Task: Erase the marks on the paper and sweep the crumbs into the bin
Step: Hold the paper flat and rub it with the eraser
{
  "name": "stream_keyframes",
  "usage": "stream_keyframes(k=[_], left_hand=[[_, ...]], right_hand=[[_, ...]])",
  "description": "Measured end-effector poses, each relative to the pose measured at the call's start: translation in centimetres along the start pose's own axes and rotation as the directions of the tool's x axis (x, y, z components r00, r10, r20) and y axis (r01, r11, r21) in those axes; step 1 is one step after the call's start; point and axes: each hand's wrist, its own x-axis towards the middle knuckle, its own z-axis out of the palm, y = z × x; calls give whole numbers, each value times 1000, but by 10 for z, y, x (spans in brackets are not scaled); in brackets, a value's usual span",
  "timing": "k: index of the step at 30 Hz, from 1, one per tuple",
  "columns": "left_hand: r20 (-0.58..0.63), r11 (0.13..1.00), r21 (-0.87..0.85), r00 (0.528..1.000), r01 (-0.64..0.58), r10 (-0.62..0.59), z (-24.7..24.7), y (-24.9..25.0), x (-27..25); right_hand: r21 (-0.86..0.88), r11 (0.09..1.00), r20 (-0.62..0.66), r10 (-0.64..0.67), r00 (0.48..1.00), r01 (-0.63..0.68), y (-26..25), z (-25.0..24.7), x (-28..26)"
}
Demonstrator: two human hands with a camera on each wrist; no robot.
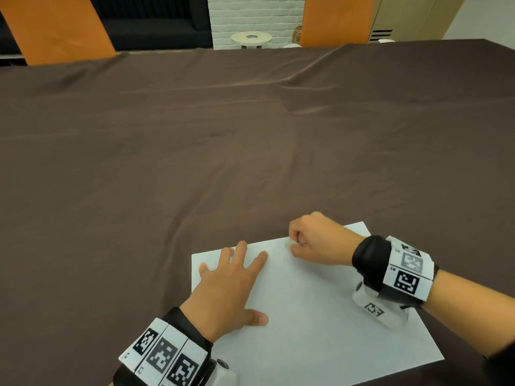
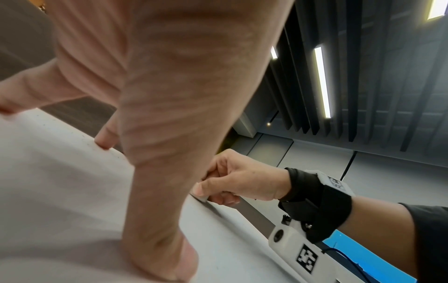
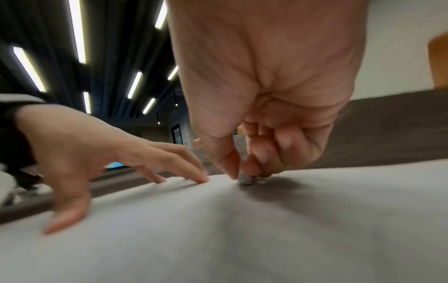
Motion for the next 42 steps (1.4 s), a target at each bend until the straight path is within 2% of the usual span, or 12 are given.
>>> stream_keyframes(k=[2,6,10,15,19,23,28,33,37,42], left_hand=[[0,1000,2,1000,2,-2,0,0,-1],[8,1000,-1,1000,6,-6,0,0,-1],[10,1000,-1,1000,6,-6,0,1,-1],[20,1000,-6,1000,12,-12,-1,1,-1],[40,1000,-1,999,19,-19,-2,3,-1],[55,1000,-11,998,26,-26,-4,3,-1],[60,1000,-7,998,24,-24,-5,4,-1],[57,1000,0,998,24,-24,-5,4,-1],[68,1000,-1,997,23,-22,-5,4,-2],[70,1000,22,997,16,-17,-5,6,-3]], right_hand=[[-5,1000,-11,5,1000,-5,2,1,0],[13,1000,51,-26,998,25,-4,9,-8],[3,999,-42,54,998,-54,13,-5,-2],[-1,1000,40,-14,999,14,-2,12,-15],[5,998,-30,58,998,-58,13,-2,-8],[2,999,71,-45,996,45,-6,14,-21],[16,997,-45,80,996,-79,20,-6,-6],[-11,1000,65,-8,998,9,0,11,-20],[5,988,-46,152,987,-152,30,-11,-7],[41,992,-67,125,990,-123,24,-16,-17]])
